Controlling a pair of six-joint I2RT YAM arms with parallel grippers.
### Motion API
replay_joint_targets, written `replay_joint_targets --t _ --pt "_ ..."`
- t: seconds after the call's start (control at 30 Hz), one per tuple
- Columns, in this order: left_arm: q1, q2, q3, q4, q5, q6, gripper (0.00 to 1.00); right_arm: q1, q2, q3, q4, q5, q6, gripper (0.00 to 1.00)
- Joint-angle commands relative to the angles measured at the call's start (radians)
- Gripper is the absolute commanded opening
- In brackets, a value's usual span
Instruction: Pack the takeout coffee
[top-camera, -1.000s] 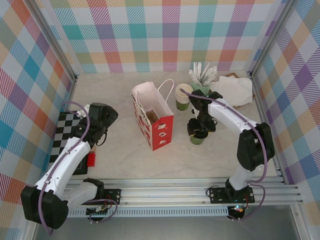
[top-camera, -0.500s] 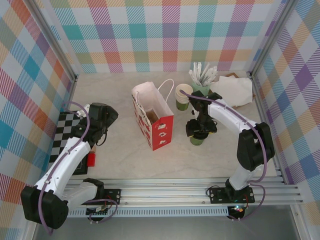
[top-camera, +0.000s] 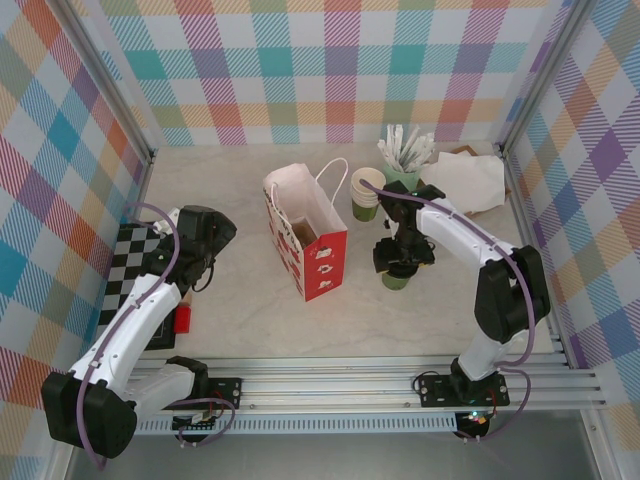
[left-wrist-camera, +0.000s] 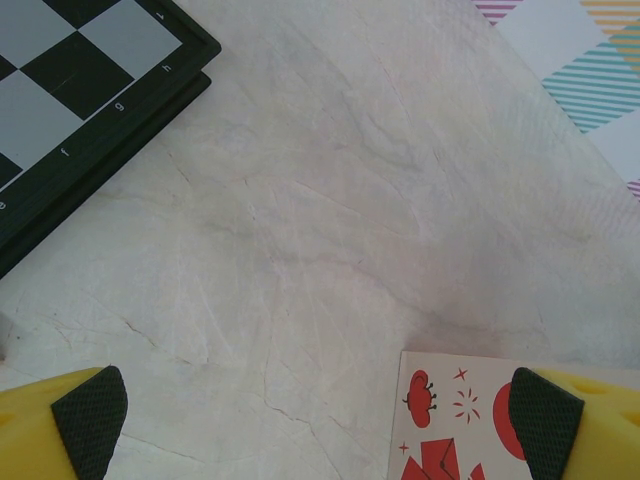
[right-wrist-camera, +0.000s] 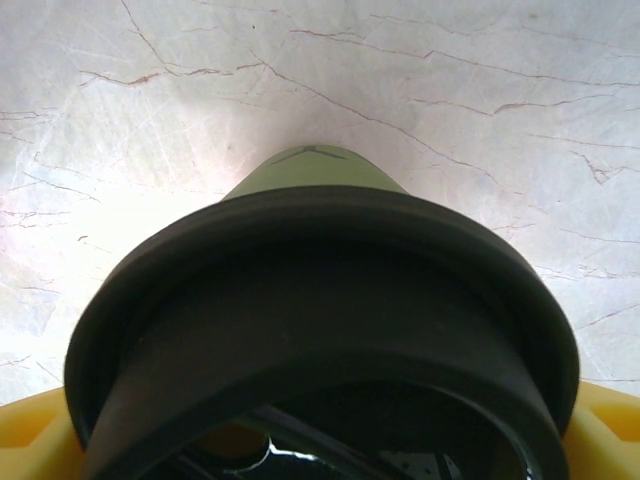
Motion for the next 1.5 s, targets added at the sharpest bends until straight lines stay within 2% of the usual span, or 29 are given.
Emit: replay_joint_targets --t 0.0,0.2,0.37,0.6,0.73,0.83,1.07,1.27,1.47 --pt "0.01 -0.001 0.02 0.033 0.031 0.039 1.0 0.009 -0.072 0.047 -0.041 0.029 -0.016 0.67" --pt "0.011 0.032 0.087 0.078 0.07 0.112 1.0 0.009 -0.122 0.089 -0.105 0.052 -0.028 0.64" --pt "0.011 0.124 0.186 0.122 0.159 0.187 1.0 0.008 -0.181 0.165 -0.162 0.083 -0.017 0.64" --pt "0.011 0.281 0.331 0.186 0.289 0.217 1.0 0.017 -0.224 0.362 -0.269 0.072 -0.003 0.63" --pt "0.011 0.359 0.442 0.158 0.287 0.278 1.0 0.076 -0.226 0.494 -0.321 0.077 0.013 0.62" --pt "0.011 0.387 0.495 0.147 0.255 0.311 1.0 0.147 -0.206 0.6 -0.361 0.108 0.021 0.62" --pt "0.012 0.449 0.6 0.112 0.304 0.422 1.0 0.296 -0.122 0.887 -0.429 0.218 0.008 0.62" --pt "0.012 0.514 0.663 0.073 0.452 0.476 1.0 0.38 0.004 1.085 -0.466 0.23 -0.037 0.62" --pt "-0.002 0.612 0.737 0.056 0.625 0.47 0.99 0.405 0.1 1.119 -0.38 0.191 -0.072 0.63"
